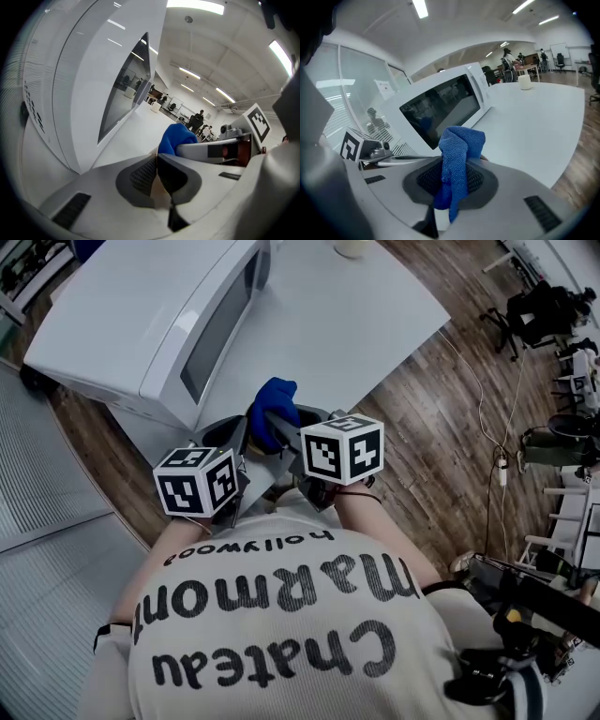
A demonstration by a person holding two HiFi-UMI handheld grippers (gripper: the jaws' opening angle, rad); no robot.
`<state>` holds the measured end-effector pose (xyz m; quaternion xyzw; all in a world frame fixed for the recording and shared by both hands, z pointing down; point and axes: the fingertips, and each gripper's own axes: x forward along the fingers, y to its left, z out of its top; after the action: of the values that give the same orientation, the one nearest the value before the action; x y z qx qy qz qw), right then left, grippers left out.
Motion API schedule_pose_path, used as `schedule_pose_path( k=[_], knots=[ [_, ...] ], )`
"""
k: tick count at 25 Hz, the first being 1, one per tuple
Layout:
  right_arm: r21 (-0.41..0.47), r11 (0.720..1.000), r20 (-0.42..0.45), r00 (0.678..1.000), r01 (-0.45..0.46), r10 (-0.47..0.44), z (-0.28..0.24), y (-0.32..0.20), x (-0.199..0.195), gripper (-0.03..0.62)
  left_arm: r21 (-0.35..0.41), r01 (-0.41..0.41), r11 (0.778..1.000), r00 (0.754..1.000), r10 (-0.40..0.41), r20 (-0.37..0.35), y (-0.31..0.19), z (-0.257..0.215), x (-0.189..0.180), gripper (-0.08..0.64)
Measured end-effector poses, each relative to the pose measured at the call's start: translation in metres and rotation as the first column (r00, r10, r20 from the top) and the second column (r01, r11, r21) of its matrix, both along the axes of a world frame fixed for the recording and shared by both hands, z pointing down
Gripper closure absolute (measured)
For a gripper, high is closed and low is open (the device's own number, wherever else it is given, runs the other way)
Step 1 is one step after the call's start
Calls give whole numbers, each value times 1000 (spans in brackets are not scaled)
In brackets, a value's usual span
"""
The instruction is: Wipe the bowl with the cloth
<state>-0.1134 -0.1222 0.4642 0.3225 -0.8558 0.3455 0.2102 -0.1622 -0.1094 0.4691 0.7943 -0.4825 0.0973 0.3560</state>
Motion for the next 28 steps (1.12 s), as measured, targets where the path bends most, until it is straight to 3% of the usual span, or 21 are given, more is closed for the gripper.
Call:
schedule_pose_path(
  k=[9, 19, 28],
  knots=[
    [-119, 993, 46, 999, 19, -14, 21, 23, -21, 529, -17, 29, 999, 999, -29, -14, 2, 4, -2, 554],
    [-149, 988, 42, 998, 46, -40, 27, 31, -25, 529, -16, 49, 999, 999, -49, -14, 2, 3, -7, 554],
    [-167, 985, -23, 999, 45, -50, 44, 34, -11, 529, -14, 55, 998, 998, -55, -10, 2, 4, -8, 554]
  ],
)
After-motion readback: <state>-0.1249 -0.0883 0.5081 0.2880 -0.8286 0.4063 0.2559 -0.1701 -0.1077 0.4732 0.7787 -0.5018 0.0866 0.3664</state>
